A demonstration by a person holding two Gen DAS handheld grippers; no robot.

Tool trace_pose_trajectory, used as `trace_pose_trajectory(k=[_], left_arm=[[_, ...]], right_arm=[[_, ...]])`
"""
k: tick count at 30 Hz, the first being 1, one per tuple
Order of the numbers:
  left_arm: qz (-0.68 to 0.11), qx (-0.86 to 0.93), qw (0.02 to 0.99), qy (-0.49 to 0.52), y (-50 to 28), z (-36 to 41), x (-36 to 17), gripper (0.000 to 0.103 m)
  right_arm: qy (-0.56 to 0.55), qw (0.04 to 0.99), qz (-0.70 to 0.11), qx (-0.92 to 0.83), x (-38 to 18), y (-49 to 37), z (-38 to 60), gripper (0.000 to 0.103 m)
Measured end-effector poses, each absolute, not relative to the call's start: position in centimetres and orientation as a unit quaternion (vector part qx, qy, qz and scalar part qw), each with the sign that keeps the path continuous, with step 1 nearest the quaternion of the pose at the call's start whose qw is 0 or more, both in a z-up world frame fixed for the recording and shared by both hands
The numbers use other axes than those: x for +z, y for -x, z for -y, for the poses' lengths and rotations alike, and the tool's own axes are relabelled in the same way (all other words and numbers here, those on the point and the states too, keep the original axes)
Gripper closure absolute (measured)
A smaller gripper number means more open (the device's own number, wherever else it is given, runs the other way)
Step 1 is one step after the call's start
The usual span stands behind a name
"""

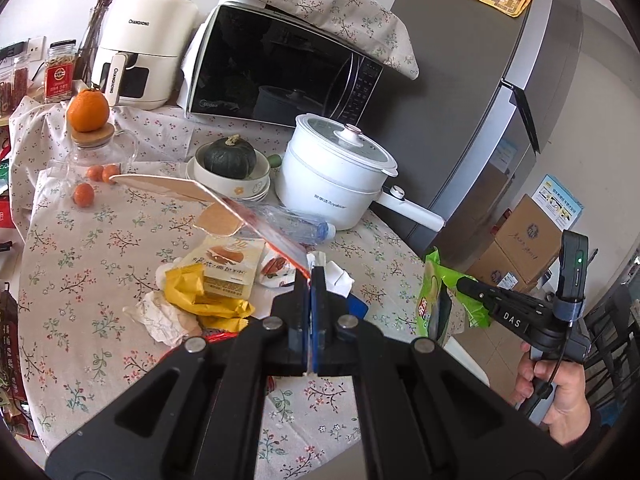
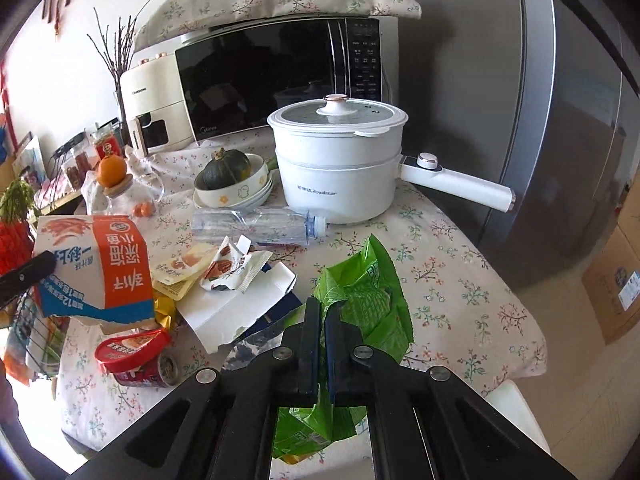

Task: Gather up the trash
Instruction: 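Carry the milk carton with the left tool while the right tool carries the green bag toward the bin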

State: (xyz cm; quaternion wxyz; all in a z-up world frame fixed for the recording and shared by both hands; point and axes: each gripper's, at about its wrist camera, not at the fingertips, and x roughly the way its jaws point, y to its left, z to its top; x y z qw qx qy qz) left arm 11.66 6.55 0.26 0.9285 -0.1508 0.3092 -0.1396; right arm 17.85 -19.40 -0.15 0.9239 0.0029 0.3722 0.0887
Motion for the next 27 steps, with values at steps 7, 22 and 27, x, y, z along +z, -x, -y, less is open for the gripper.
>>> trace_pose_trajectory(k=[7,22,27], left_arm=[[-0.322,-0.185,0.921,0.119,-11.6,-1.8,-0.1,0.102],[-0.354,-0.287,0.887,0.067,-10.5,8.4,-1.4,0.102],[-0.367,-0.318,0.873,0.040,-9.8,11.9,-2.5,0.102]], right_arm=[[-0.013,0.925,-0.373,0.064,0.5,-15.8,22.9,0.100],[-0.035,0.919,-0.393,-0.003,0.3,-11.2,30.8,0.100],[-0.053,0.911,-0.408,-0.016,-1.0,-10.0,33.5,0.100]])
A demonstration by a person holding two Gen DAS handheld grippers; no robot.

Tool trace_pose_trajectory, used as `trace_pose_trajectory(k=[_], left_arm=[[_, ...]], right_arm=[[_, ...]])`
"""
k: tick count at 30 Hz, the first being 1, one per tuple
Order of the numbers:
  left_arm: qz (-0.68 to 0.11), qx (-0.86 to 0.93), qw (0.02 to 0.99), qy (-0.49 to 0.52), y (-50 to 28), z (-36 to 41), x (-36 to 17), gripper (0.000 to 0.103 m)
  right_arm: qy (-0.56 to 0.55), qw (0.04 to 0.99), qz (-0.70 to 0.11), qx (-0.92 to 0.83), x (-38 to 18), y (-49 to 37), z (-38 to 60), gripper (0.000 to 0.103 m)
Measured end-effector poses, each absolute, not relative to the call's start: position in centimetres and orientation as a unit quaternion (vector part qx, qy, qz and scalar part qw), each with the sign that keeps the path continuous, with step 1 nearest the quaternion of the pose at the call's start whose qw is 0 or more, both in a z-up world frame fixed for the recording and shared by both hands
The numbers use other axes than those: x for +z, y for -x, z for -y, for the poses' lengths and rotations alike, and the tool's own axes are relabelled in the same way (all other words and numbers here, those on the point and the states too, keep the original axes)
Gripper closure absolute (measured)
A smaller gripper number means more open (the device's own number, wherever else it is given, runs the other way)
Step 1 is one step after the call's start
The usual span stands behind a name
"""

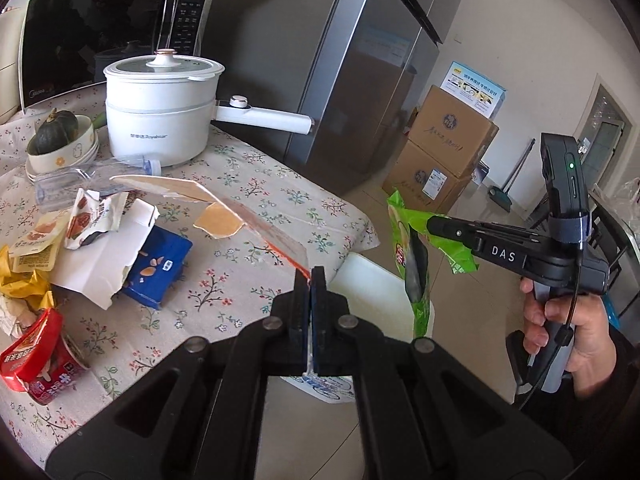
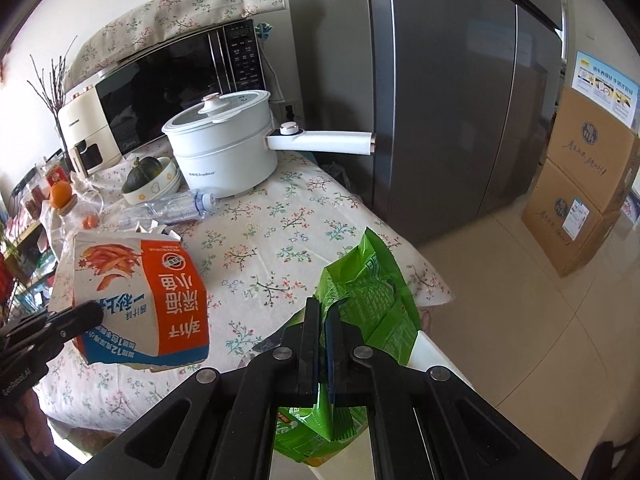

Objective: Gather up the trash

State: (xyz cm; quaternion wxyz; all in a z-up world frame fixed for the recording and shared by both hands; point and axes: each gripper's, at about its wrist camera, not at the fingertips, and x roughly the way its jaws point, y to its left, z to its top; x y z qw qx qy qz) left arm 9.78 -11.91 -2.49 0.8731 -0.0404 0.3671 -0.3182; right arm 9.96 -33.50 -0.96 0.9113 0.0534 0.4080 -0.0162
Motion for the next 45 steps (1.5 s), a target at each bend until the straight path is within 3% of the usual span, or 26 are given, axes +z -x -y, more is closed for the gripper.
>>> trace_pose_trajectory(k=[19,23,27,29,36,41,45], left_arm=[[-0.356,-0.393,0.846,-0.057,-7.3,21.1,-6.2,0.099],[-0.352,-0.371,0.857,-0.066,-7.4,21.5,-6.4,0.054],[-0.359,-0.353,0.862,-0.055,-8.3,21.1,-6.4,0.042],[-0.367,-0.343,0.864,-0.043,-8.8,20.5,-6.6,0.038],[-0.420,-0.335,0.843,-0.019,-9.4,18.8,-8.2,0.038],[-0.459,-0.337,0.818,-0.084,-7.1,17.8,-11.3,0.034],[-0.520,-0.315,0.781,-0.141,-4.8,16.3,-16.8,0.031]], right_arm=[[-0.078,0.890,-0.447,-0.038,-3.6,-8.5,38.2,0.100],[-0.081,0.888,-0.450,-0.045,-3.8,-8.3,38.8,0.099],[-0.086,0.885,-0.454,-0.049,-4.0,-8.3,39.5,0.099],[-0.088,0.884,-0.456,-0.052,-4.1,-8.3,39.7,0.098],[-0.086,0.881,-0.461,-0.056,-4.3,-8.2,40.1,0.098],[-0.091,0.881,-0.462,-0.055,-4.4,-7.9,40.3,0.098],[-0.094,0.878,-0.467,-0.048,-4.5,-7.5,40.5,0.098]])
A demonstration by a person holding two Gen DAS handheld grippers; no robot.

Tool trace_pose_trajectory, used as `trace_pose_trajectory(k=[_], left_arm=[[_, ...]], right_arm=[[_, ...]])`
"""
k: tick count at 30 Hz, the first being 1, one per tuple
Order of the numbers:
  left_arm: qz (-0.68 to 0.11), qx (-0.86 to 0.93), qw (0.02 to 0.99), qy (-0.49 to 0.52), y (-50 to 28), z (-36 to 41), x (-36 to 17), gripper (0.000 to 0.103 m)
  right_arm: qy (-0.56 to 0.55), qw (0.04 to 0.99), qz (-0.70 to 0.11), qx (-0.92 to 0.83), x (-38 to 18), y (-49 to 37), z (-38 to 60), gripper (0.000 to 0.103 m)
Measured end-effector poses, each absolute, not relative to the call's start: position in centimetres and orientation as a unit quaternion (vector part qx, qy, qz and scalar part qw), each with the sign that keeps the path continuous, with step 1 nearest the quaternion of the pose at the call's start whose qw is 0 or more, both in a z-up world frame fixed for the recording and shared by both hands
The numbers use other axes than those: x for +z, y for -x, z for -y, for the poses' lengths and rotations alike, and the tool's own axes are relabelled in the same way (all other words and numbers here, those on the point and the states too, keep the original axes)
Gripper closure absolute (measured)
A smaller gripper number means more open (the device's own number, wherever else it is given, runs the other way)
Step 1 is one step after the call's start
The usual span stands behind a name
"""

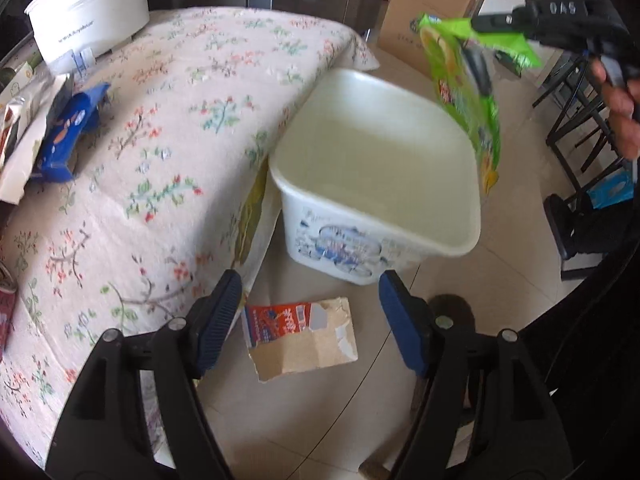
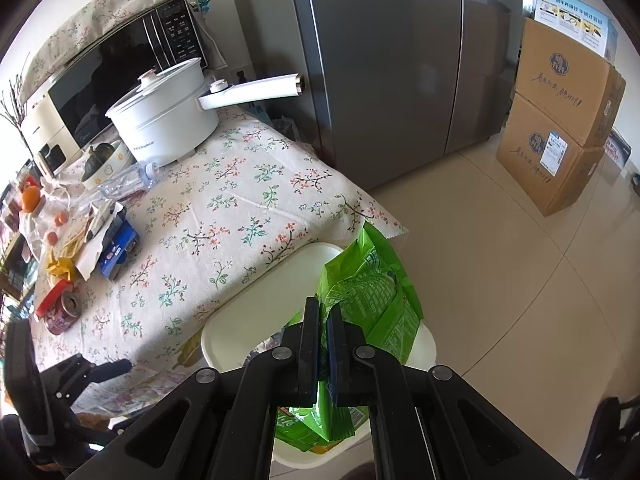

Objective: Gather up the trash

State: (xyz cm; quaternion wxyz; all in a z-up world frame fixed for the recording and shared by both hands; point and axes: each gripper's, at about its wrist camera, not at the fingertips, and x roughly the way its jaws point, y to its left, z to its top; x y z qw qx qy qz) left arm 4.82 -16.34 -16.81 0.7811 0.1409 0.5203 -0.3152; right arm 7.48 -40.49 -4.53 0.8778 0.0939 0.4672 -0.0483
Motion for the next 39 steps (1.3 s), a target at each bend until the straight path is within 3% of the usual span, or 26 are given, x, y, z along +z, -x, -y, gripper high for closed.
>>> trace_pose_trajectory(k=[5,13,23,26,28,29,39], left_arm=[[-0.585,-0.270,0.749,-0.153,-3.2,13.2,-25.1,0.031],[-0.610,-0.217,0.753,-0.116,-4.2,9.7,-34.3,0.034],[-0.630,-0.207,0.738,-0.121,-6.5,10.9,-41.5,0.051],[-0.643,-0.210,0.728,-0.111,-6.7,10.7,-42.6,0.065],[-0.651,-0.217,0.720,-0.102,-6.6,10.9,-42.9,0.083],[-0.655,-0.224,0.715,-0.096,-6.5,11.1,-42.9,0.097],[-0.601,-0.288,0.739,-0.103,-2.0,14.2,-35.4,0.102]], right_arm=[[-0.095,0.875,-0.473,-0.037,-4.8,-7.0,40.6,0.098],[-0.089,0.873,-0.479,-0.026,-5.2,-7.1,40.4,0.098],[-0.082,0.865,-0.495,-0.022,-6.3,-7.8,39.6,0.098],[-0.078,0.862,-0.500,-0.023,-6.6,-7.9,39.5,0.098],[-0.077,0.862,-0.501,-0.024,-6.7,-7.9,39.5,0.098],[-0.076,0.861,-0.502,-0.026,-6.7,-7.9,39.5,0.098],[-0.089,0.866,-0.490,-0.044,-6.1,-7.0,40.4,0.098]])
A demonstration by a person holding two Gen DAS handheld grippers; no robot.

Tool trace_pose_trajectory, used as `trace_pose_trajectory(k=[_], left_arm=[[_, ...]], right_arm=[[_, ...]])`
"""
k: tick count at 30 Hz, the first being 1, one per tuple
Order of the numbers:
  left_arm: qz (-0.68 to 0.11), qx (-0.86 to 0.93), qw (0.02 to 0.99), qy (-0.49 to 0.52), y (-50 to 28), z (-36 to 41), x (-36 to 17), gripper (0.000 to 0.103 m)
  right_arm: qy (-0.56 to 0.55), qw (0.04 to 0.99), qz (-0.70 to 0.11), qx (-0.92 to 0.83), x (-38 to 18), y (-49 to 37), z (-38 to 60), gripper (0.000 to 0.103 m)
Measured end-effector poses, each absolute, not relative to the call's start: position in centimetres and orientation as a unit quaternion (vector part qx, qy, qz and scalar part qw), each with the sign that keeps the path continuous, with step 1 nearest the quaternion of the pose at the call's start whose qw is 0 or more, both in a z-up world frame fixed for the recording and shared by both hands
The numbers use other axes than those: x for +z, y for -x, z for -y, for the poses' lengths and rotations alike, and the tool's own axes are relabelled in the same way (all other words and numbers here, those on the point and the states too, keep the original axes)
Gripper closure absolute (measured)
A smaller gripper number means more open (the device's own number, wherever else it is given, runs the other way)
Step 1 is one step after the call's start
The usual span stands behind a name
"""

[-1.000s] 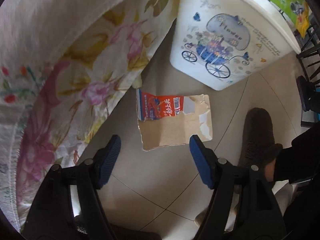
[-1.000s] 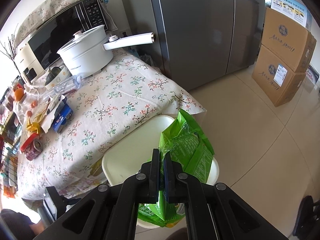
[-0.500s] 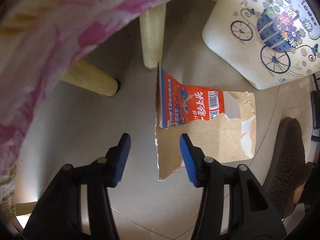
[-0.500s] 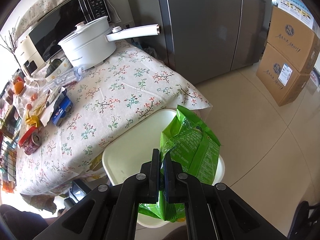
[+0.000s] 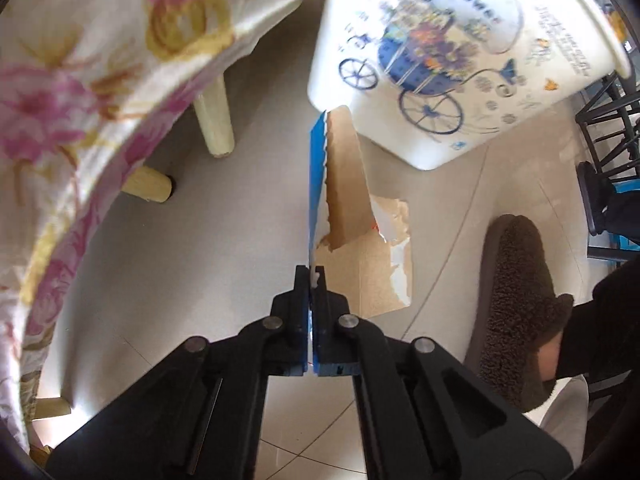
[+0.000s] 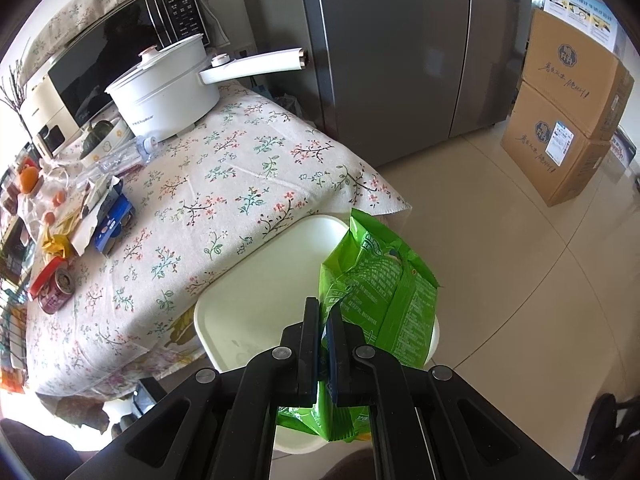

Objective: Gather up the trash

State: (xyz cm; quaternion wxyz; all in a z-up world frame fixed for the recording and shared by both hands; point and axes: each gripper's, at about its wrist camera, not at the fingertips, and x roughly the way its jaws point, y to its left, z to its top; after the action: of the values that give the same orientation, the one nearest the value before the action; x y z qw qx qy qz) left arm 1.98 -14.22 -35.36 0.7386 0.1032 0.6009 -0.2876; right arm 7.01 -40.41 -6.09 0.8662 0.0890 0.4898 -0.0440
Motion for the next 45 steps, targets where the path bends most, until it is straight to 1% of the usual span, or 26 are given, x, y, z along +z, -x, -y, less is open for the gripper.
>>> trace_pose_trajectory(k=[5,12,16,19,23,27,34,36,37,38,39,40,41,42,45], left_arm=[[-0.553,-0.296,0.772,-0.102,-0.5,12.5,-28.0,0.102],[-0.459,-0.309,0.819,-0.150,1.8,10.8,-16.0,0.102],[-0.404,-0.308,0.851,-0.131,1.2,10.0,-9.9,0.102],[-0.368,-0.299,0.874,-0.108,-0.5,10.4,-6.8,0.102],[-0.346,-0.288,0.890,-0.078,-3.0,11.6,-5.0,0.102],[-0.352,-0.288,0.888,-0.065,-4.8,14.0,-5.4,0.102],[-0.372,-0.279,0.881,-0.084,-6.6,18.5,-7.0,0.102],[-0.377,-0.296,0.875,-0.069,-7.3,19.3,-7.5,0.101],[-0.381,-0.309,0.869,-0.061,-7.5,19.6,-7.7,0.100],[-0.387,-0.313,0.866,-0.056,-7.8,19.9,-8.0,0.093],[-0.393,-0.311,0.863,-0.052,-8.0,20.2,-8.2,0.078],[-0.396,-0.308,0.864,-0.049,-8.1,20.3,-8.2,0.067],[-0.395,-0.304,0.866,-0.046,-8.2,20.3,-8.3,0.050],[-0.392,-0.300,0.868,-0.045,-8.2,20.3,-8.2,0.046],[-0.396,-0.294,0.869,-0.050,-8.4,20.2,-8.3,0.044]], right_arm=[[-0.097,0.875,-0.472,-0.042,-4.8,-6.2,40.4,0.098],[-0.110,0.888,-0.445,-0.037,-2.8,-5.2,40.3,0.098],[-0.106,0.894,-0.435,-0.037,-2.1,-4.8,40.1,0.098],[-0.116,0.897,-0.425,-0.042,-1.5,-4.5,40.8,0.098],[-0.132,0.900,-0.413,-0.053,-1.0,-4.1,42.0,0.098],[-0.139,0.898,-0.413,-0.064,-1.2,-4.1,42.7,0.098],[-0.140,0.895,-0.418,-0.073,-1.8,-4.7,43.3,0.098],[-0.140,0.894,-0.419,-0.072,-1.9,-5.0,43.3,0.098],[-0.140,0.894,-0.420,-0.069,-1.9,-5.2,43.2,0.098],[-0.139,0.894,-0.422,-0.066,-2.0,-5.4,43.0,0.098],[-0.136,0.893,-0.424,-0.065,-2.1,-5.6,42.8,0.098],[-0.132,0.892,-0.426,-0.065,-2.2,-5.8,42.6,0.098],[-0.129,0.892,-0.429,-0.064,-2.4,-6.1,42.4,0.098],[-0.127,0.891,-0.431,-0.063,-2.5,-6.3,42.3,0.098],[-0.122,0.890,-0.436,-0.060,-2.8,-6.9,42.0,0.098]])
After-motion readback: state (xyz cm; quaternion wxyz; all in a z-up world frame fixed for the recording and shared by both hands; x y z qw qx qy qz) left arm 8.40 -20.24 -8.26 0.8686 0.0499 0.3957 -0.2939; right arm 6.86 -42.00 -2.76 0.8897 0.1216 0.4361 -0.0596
